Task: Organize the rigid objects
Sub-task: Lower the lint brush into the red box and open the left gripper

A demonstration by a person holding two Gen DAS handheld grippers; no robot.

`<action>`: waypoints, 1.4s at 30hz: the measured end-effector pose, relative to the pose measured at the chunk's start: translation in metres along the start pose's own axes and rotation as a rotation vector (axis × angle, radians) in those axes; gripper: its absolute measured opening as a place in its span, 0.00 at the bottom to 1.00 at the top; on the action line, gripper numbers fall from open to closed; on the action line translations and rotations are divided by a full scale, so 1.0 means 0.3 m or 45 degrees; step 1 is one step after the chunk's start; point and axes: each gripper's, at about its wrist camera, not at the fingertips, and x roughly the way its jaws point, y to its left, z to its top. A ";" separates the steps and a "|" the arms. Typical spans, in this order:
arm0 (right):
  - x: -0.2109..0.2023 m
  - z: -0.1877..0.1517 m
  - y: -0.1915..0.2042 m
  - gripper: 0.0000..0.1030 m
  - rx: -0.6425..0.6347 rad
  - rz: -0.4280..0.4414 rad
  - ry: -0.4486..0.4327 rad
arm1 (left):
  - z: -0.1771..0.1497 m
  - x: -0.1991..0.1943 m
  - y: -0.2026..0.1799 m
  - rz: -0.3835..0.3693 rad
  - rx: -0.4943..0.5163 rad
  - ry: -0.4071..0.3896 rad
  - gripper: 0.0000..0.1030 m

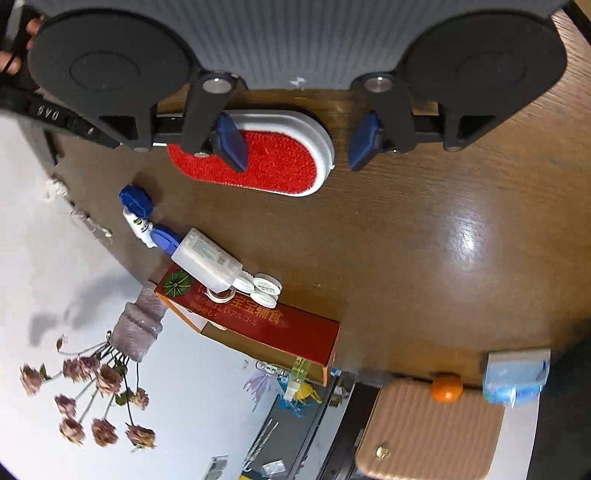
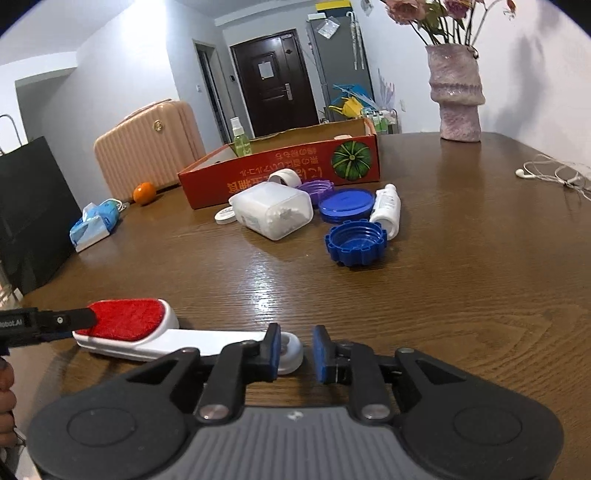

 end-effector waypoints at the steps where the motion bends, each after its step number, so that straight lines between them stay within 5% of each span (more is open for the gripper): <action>1: 0.001 0.001 -0.003 0.18 0.012 0.001 0.002 | 0.001 0.002 0.003 -0.012 -0.009 0.002 0.56; 7: 0.003 0.009 -0.026 0.12 0.070 0.052 0.030 | 0.018 0.007 -0.004 -0.043 -0.039 0.010 0.47; 11: 0.002 0.034 -0.021 0.11 0.050 0.024 0.010 | 0.090 0.001 -0.030 -0.075 -0.013 -0.071 0.45; 17: 0.017 0.238 -0.072 0.11 0.095 0.055 -0.161 | 0.439 0.150 -0.106 -0.133 0.087 -0.201 0.45; 23: 0.300 0.651 -0.158 0.11 0.101 0.047 -0.221 | 0.812 0.505 -0.116 -0.076 0.096 -0.209 0.45; 30: 0.717 0.858 -0.233 0.09 0.161 0.032 -0.010 | 0.854 0.808 -0.073 0.095 0.170 0.023 0.38; 37: 0.822 0.835 -0.141 0.09 -0.078 -0.046 0.092 | 0.832 0.719 -0.132 0.199 0.323 -0.061 0.44; 42: 0.630 0.863 -0.020 0.15 -0.163 0.000 -0.096 | 0.812 0.486 -0.174 0.242 0.323 -0.250 0.61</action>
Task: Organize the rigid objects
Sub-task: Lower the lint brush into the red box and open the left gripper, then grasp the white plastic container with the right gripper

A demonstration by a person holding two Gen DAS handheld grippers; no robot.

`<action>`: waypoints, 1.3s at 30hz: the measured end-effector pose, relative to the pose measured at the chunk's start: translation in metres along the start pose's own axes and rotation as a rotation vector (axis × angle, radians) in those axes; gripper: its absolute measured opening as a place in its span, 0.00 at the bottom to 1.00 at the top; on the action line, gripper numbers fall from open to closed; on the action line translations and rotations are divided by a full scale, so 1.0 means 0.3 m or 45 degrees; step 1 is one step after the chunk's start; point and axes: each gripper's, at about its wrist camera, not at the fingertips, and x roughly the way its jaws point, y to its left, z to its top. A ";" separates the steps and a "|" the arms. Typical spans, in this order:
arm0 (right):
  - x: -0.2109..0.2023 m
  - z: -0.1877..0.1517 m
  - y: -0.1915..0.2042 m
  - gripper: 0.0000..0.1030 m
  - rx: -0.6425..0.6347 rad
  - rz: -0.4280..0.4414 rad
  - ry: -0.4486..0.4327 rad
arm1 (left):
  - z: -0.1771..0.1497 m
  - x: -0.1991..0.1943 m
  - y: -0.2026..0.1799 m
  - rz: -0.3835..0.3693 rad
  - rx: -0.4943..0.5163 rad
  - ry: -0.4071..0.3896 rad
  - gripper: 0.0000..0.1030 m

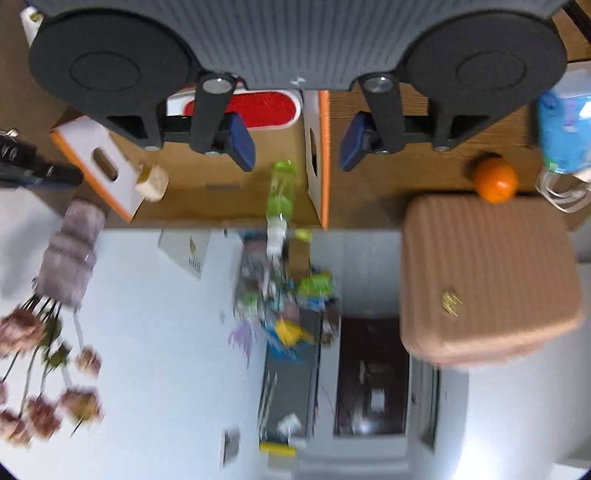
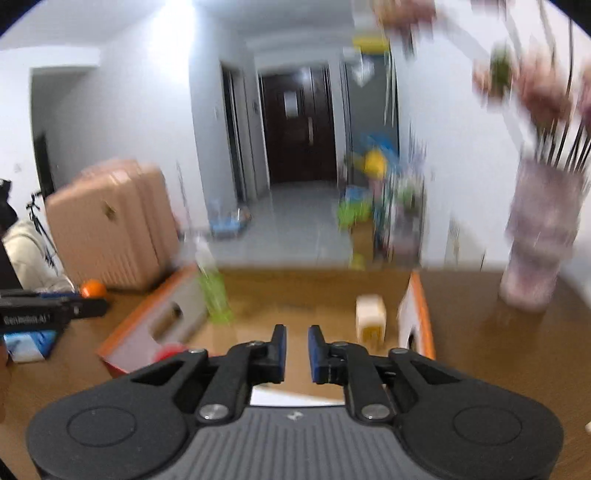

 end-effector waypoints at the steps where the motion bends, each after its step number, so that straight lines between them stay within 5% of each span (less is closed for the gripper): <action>1: -0.045 0.011 0.028 0.17 -0.019 -0.011 -0.051 | -0.011 -0.052 -0.002 -0.003 0.011 -0.031 0.66; 3: -0.180 0.017 0.098 0.40 -0.091 -0.036 -0.189 | -0.032 -0.124 -0.014 0.026 0.040 -0.053 0.72; 7: -0.325 0.002 0.208 0.42 -0.195 -0.007 -0.226 | -0.107 -0.311 -0.014 0.076 0.009 -0.124 0.78; 11: -0.545 -0.098 0.299 0.59 -0.234 -0.027 -0.322 | -0.250 -0.552 -0.043 0.018 0.050 -0.221 0.85; 15: -0.740 -0.317 0.368 0.59 -0.309 -0.081 -0.432 | -0.446 -0.751 -0.074 0.029 0.100 -0.271 0.86; 21: -0.890 -0.603 0.346 0.58 -0.256 -0.049 -0.334 | -0.683 -0.923 -0.108 -0.018 0.084 -0.188 0.87; 28: -0.961 -0.847 0.286 0.58 -0.104 -0.063 -0.189 | -0.803 -0.987 -0.151 -0.047 0.103 -0.131 0.87; 33: -1.007 -0.937 0.261 0.58 -0.042 -0.092 -0.208 | -0.801 -0.959 -0.184 -0.068 0.120 -0.134 0.87; 39: -0.950 -0.902 0.194 0.51 0.068 -0.067 -0.219 | -0.692 -0.783 -0.218 -0.282 0.176 -0.066 0.86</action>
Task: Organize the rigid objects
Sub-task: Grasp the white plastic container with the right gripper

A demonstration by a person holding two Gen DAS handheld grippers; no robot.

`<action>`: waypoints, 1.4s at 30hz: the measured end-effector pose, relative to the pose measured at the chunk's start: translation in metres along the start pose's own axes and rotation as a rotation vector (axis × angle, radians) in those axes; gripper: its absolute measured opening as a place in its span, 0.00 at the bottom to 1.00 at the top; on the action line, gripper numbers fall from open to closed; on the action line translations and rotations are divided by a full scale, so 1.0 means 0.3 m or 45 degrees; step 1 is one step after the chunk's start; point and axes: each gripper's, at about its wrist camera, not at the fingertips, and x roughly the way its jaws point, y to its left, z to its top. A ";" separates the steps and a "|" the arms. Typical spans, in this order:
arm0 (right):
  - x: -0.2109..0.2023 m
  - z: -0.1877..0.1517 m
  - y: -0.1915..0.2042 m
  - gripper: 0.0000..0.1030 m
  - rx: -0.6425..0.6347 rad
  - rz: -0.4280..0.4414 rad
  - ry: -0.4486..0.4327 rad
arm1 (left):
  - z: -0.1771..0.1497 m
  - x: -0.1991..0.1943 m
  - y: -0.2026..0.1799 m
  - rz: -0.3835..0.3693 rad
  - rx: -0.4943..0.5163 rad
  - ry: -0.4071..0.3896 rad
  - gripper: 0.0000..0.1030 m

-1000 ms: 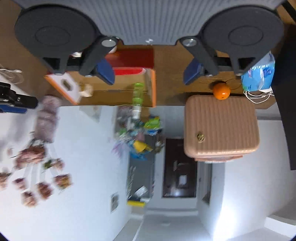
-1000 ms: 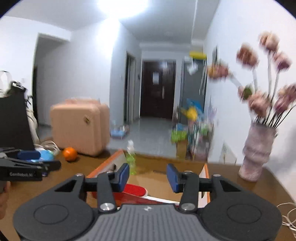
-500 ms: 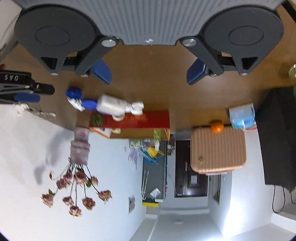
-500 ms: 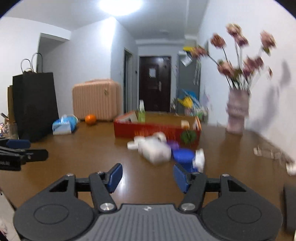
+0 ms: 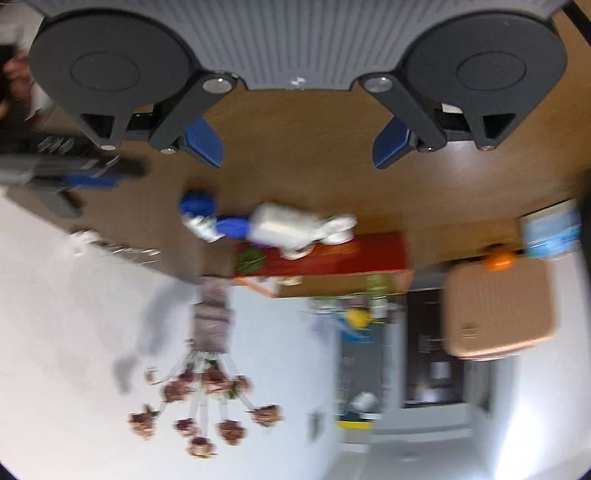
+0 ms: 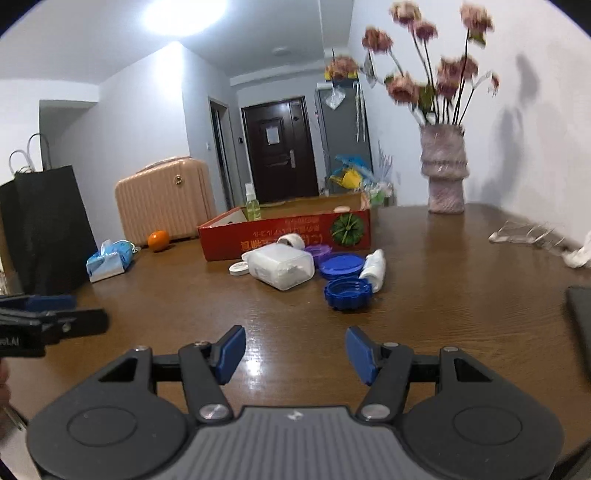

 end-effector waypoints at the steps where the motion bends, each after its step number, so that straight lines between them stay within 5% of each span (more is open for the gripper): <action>1: 0.028 0.008 -0.008 0.48 0.016 0.012 0.009 | 0.035 0.051 0.006 -0.018 0.004 -0.003 0.85; 4: 0.165 0.055 -0.035 0.37 0.083 0.054 0.096 | 0.135 0.241 0.045 -0.126 0.019 0.028 0.83; 7: 0.300 0.129 -0.062 0.38 0.176 0.101 0.124 | 0.214 0.473 0.101 -0.107 -0.047 0.173 0.64; 10: 0.434 0.198 -0.082 0.38 0.267 0.121 0.134 | 0.266 0.632 0.163 -0.176 -0.126 0.215 0.60; 18: 0.712 0.271 -0.105 0.32 0.428 0.158 0.210 | 0.273 0.836 0.221 -0.336 -0.277 0.344 0.38; 26: 0.739 0.268 -0.108 0.21 0.477 0.164 0.273 | 0.209 0.659 0.212 -0.280 -0.415 0.376 0.31; 36: 0.423 0.163 0.036 0.20 0.320 0.326 0.373 | -0.001 0.158 0.150 -0.139 -0.541 0.339 0.29; 42: 0.292 0.098 0.126 0.20 0.255 0.375 0.376 | -0.068 0.029 0.140 -0.113 -0.546 0.293 0.28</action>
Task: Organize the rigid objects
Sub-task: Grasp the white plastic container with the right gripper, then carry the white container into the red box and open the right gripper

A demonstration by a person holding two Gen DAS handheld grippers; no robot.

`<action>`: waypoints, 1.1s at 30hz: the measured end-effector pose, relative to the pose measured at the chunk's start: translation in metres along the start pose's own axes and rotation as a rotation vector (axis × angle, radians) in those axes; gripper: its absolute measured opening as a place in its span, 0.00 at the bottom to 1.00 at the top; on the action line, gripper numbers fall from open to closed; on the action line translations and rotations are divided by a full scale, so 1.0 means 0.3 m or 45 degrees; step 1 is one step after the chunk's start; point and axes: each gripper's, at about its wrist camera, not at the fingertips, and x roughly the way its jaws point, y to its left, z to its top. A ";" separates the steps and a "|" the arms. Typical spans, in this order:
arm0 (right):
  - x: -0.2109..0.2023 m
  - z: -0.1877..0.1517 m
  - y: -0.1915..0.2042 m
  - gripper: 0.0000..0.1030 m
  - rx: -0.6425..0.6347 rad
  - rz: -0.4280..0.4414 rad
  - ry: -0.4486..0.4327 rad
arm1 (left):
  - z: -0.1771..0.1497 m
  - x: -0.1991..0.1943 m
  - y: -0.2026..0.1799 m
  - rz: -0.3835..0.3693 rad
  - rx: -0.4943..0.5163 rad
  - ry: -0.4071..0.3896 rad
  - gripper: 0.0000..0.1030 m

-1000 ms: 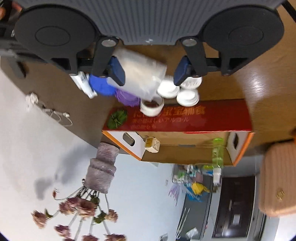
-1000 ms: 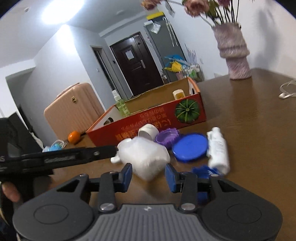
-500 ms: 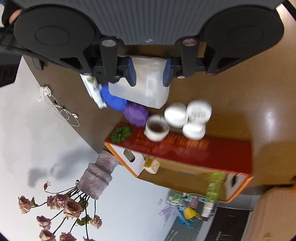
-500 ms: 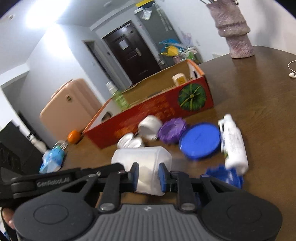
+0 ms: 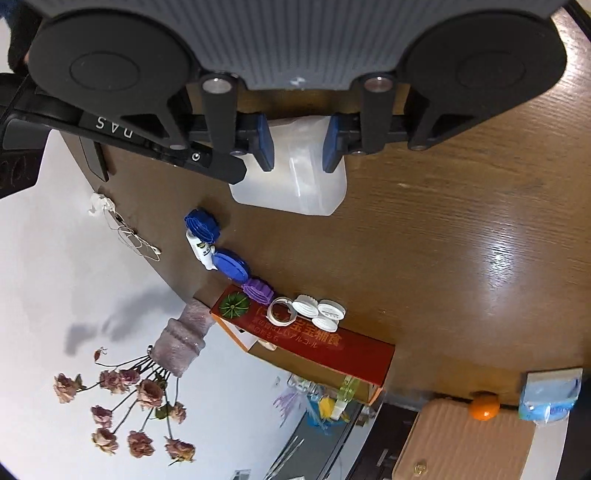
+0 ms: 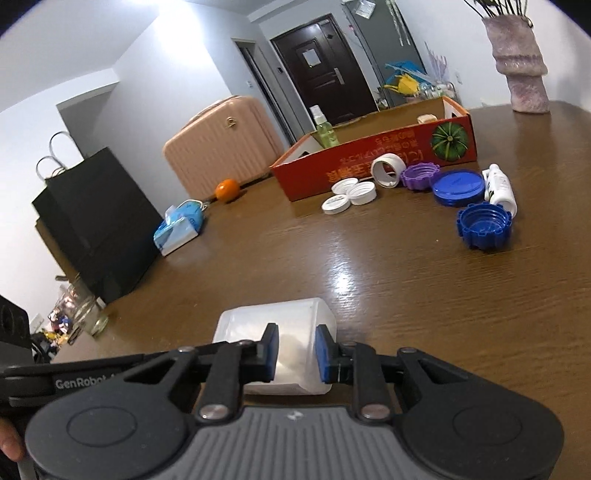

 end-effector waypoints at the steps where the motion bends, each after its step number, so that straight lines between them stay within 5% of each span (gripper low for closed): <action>1: -0.007 -0.012 0.012 0.20 -0.014 -0.002 -0.004 | -0.003 0.002 -0.002 -0.001 0.011 -0.014 0.28; 7: -0.030 -0.041 0.032 0.18 -0.019 -0.038 -0.043 | 0.011 0.033 0.028 -0.010 0.025 -0.045 0.43; 19: -0.032 -0.032 -0.001 0.21 0.076 -0.030 -0.022 | 0.034 0.067 0.068 -0.099 -0.039 0.023 0.47; 26: -0.007 -0.017 -0.005 0.15 0.047 0.014 0.014 | 0.080 0.080 0.028 -0.060 -0.008 0.021 0.32; 33: -0.012 0.107 -0.022 0.14 0.040 0.018 -0.064 | 0.280 0.152 -0.011 -0.105 0.027 -0.043 0.32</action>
